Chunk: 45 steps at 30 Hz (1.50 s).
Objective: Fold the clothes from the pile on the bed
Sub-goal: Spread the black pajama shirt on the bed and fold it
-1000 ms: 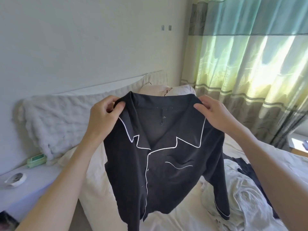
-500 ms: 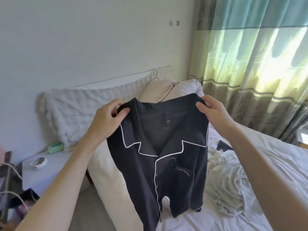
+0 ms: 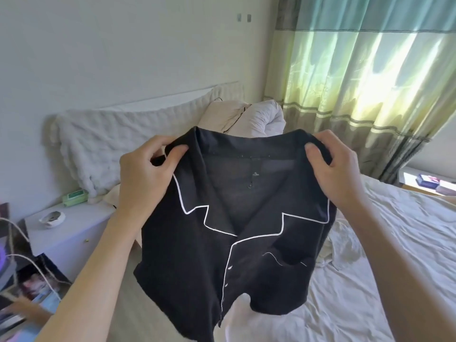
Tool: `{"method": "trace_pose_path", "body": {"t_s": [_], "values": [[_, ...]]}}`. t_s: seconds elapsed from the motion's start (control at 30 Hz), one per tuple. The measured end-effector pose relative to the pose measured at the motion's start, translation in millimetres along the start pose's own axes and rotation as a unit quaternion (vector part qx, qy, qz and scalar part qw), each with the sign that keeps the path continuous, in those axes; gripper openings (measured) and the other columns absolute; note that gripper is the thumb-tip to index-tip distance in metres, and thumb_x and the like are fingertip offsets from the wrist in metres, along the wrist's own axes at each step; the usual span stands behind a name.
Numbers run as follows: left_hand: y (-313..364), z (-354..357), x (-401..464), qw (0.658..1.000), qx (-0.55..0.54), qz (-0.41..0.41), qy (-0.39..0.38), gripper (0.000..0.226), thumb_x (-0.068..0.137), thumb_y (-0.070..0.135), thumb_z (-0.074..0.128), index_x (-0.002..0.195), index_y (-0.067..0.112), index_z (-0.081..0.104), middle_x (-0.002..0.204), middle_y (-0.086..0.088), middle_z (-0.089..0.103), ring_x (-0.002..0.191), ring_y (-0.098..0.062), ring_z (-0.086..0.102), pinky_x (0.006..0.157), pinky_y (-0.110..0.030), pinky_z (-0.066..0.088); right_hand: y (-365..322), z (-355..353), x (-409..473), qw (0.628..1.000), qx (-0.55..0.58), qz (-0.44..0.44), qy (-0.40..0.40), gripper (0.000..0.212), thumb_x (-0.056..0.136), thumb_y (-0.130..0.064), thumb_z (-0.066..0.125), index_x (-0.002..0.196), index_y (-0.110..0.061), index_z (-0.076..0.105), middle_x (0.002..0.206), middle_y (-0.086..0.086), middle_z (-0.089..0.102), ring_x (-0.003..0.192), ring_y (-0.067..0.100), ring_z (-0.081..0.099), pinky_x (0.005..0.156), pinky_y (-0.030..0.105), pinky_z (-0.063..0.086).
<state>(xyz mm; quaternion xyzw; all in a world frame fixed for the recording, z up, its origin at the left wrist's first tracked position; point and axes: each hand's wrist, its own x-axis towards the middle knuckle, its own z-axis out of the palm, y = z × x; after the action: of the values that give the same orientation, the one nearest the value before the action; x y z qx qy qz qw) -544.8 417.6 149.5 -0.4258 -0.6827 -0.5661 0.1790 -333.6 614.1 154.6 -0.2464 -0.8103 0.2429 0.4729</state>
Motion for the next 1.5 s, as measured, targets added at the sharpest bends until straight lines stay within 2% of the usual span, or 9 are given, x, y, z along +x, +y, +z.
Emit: {"method": "trace_pose_path", "body": {"t_s": [0.13,0.23,0.4,0.57,0.7,1.03,1.3,1.4,1.5], "values": [[13,-4,22,1.000,-0.006,0.009,0.019,0.008,0.083,0.035,0.067,0.084,0.028,0.063,0.058,0.009,0.054,0.057,0.003,0.049,0.058,-0.003,0.035,-12,-12,20,0.998,-0.049,-0.029,0.037,0.016,0.095,-0.030,0.048,0.098,-0.017,0.057,0.072,-0.012,0.056,0.069,0.013,0.051,0.068,0.034,0.041],[5,7,38,1.000,-0.005,-0.001,0.019,0.009,0.083,0.034,0.067,0.084,0.026,0.065,0.060,0.002,0.053,0.055,0.001,0.047,0.057,-0.005,0.034,-4,-5,39,0.995,-0.077,-0.038,0.040,0.018,0.095,-0.030,0.049,0.100,-0.015,0.058,0.077,0.000,0.060,0.071,0.015,0.049,0.067,0.025,0.035],[-52,53,57,0.999,0.019,-0.034,-0.013,0.018,0.084,0.037,0.066,0.090,0.021,0.067,0.062,0.006,0.052,0.059,-0.008,0.049,0.064,-0.019,0.039,48,40,78,0.996,-0.081,-0.037,-0.015,0.016,0.095,-0.023,0.052,0.100,-0.011,0.061,0.084,-0.004,0.058,0.078,0.012,0.049,0.066,0.017,0.030],[-154,127,74,0.993,0.082,-0.067,-0.046,0.013,0.085,0.041,0.064,0.087,0.028,0.065,0.060,0.022,0.055,0.062,-0.006,0.048,0.062,-0.022,0.034,146,130,127,0.993,-0.074,0.011,-0.089,0.012,0.093,-0.026,0.055,0.097,-0.018,0.063,0.084,-0.006,0.061,0.080,0.009,0.049,0.074,0.023,0.035],[-257,201,74,0.979,0.145,-0.106,-0.097,0.020,0.087,0.040,0.062,0.097,0.023,0.067,0.075,0.009,0.058,0.074,-0.015,0.055,0.067,-0.028,0.037,244,224,150,0.987,-0.045,0.073,-0.137,0.012,0.093,-0.021,0.057,0.094,-0.012,0.065,0.072,-0.019,0.051,0.077,0.006,0.046,0.069,0.015,0.031],[-510,380,6,0.929,0.270,-0.162,-0.197,0.031,0.096,0.043,0.045,0.107,0.017,0.058,0.081,-0.008,0.066,0.082,-0.033,0.061,0.071,-0.040,0.046,498,439,112,0.953,-0.047,0.197,-0.223,0.014,0.094,-0.020,0.056,0.098,-0.012,0.066,0.077,-0.007,0.053,0.079,0.016,0.049,0.059,0.020,0.026],[-623,451,-41,0.905,0.287,-0.195,-0.245,0.027,0.095,0.042,0.048,0.106,0.019,0.058,0.081,0.001,0.061,0.084,-0.029,0.059,0.067,-0.031,0.034,608,530,61,0.931,-0.039,0.289,-0.218,0.023,0.094,-0.024,0.054,0.103,-0.007,0.067,0.090,-0.002,0.060,0.087,0.017,0.055,0.077,0.030,0.043],[-644,458,-46,0.892,0.245,-0.234,-0.300,0.033,0.095,0.041,0.047,0.123,0.022,0.052,0.099,0.001,0.061,0.097,-0.023,0.056,0.076,-0.030,0.037,616,544,49,0.914,-0.110,0.299,-0.253,0.038,0.096,-0.032,0.050,0.130,-0.014,0.053,0.122,0.007,0.056,0.113,0.025,0.051,0.096,0.035,0.040],[-655,440,-57,0.876,0.199,-0.301,-0.319,0.042,0.100,0.030,0.039,0.140,0.017,0.036,0.120,-0.008,0.054,0.110,-0.023,0.051,0.098,-0.039,0.039,596,546,24,0.902,-0.186,0.246,-0.303,0.055,0.098,-0.038,0.043,0.147,-0.016,0.030,0.147,0.010,0.036,0.137,0.029,0.029,0.113,0.045,0.021]]}}
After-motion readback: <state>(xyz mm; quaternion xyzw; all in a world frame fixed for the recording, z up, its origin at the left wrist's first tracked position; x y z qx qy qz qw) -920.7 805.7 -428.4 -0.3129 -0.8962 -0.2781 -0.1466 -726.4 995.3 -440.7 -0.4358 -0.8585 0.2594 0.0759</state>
